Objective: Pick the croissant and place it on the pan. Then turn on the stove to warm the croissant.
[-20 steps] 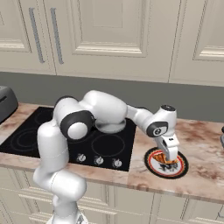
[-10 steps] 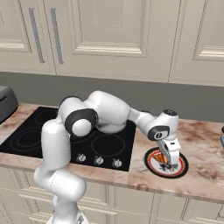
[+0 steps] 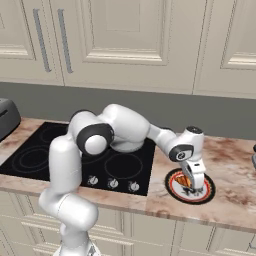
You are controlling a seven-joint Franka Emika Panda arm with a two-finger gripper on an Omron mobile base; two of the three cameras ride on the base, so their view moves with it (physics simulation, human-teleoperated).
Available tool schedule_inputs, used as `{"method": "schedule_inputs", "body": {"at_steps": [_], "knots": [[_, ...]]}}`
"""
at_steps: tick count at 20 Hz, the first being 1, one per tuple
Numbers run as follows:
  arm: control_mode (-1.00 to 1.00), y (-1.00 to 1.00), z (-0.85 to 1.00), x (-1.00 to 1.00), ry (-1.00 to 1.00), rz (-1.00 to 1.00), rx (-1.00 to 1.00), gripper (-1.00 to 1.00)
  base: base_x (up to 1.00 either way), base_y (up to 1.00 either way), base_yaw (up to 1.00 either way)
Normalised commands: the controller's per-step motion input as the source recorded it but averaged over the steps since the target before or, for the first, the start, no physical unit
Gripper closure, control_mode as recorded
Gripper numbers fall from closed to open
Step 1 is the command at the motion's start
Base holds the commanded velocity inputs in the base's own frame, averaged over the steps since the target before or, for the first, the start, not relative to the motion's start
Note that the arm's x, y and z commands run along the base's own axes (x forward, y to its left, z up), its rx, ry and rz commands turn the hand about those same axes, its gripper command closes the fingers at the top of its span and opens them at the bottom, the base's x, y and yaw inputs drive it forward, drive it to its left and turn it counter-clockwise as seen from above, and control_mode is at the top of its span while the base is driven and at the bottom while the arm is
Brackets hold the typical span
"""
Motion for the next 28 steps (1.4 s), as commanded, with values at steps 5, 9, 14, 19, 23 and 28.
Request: {"method": "schedule_inputs", "body": {"at_steps": [5,9,14,19,23,28], "knots": [[-1.00,0.00,-0.06,0.00,0.00,-0.03,0.00,1.00,0.00,0.00,0.00],[-1.00,0.00,0.21,-0.01,-0.10,-0.02,0.00,1.00,0.00,0.00,0.00],[-1.00,0.00,0.26,-0.06,-0.12,-0.01,0.00,1.00,0.00,0.00,0.00],[-1.00,0.03,0.08,-0.10,-0.03,0.03,0.00,1.00,0.00,0.00,0.00],[-1.00,0.30,0.56,-0.60,-0.25,0.15,-0.07,1.00,0.00,0.00,0.00],[-1.00,0.51,0.49,-0.60,-0.26,0.22,-0.11,1.00,0.00,0.00,0.00]]}}
